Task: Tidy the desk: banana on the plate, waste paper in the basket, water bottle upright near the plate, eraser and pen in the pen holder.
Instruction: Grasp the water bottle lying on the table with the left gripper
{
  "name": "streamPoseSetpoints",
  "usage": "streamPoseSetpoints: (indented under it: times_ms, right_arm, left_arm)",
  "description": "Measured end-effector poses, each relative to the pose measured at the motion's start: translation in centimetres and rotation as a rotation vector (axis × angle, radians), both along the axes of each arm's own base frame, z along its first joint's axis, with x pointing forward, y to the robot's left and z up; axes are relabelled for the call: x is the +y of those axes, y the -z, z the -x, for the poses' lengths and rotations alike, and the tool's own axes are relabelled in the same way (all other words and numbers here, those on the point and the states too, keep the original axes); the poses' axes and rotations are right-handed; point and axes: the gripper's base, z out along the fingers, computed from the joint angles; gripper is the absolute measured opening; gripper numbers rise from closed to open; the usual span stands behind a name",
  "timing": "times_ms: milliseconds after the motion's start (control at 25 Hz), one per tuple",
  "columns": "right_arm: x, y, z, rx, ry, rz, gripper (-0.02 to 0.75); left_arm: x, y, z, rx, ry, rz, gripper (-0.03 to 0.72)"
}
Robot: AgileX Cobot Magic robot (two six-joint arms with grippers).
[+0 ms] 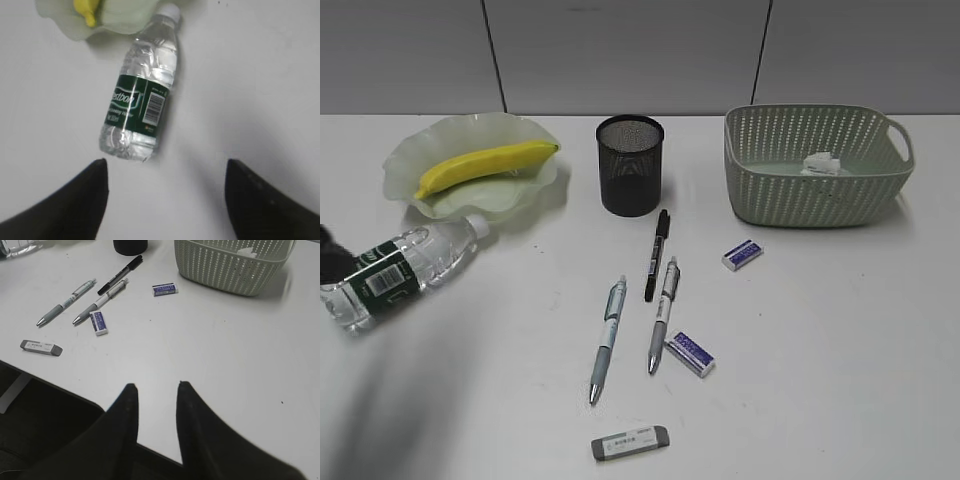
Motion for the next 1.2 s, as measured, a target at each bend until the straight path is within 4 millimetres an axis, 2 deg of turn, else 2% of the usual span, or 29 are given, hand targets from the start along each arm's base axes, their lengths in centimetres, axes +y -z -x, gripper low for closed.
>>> streamPoseSetpoints:
  times_ms: [120, 280, 440, 600, 920, 1200]
  right_arm:
    - [0.0, 0.0, 0.0, 0.0, -0.001, 0.0, 0.227]
    - [0.0, 0.0, 0.0, 0.0, -0.001, 0.0, 0.227]
    - [0.0, 0.0, 0.0, 0.0, -0.001, 0.0, 0.227]
    - [0.0, 0.0, 0.0, 0.0, -0.001, 0.0, 0.228]
    - [0.0, 0.0, 0.0, -0.001, -0.001, 0.0, 0.23]
    - [0.0, 0.0, 0.0, -0.002, 0.001, 0.002, 0.237]
  left_arm:
    - [-1.7, 1.7, -4.8, 0.101, 0.003, -0.043, 0.608]
    - [-3.8, 3.3, -10.5, 0.18, -0.004, -0.075, 0.63]
    - [-4.8, 4.7, -14.1, 0.313, -0.031, -0.145, 0.631]
    - [-5.2, 5.2, -15.6, 0.404, -0.036, -0.198, 0.635]
    - [-5.1, 5.8, -16.1, 0.43, 0.03, -0.231, 0.635]
    - [-3.8, 6.6, -16.6, 0.473, 0.049, -0.191, 0.635]
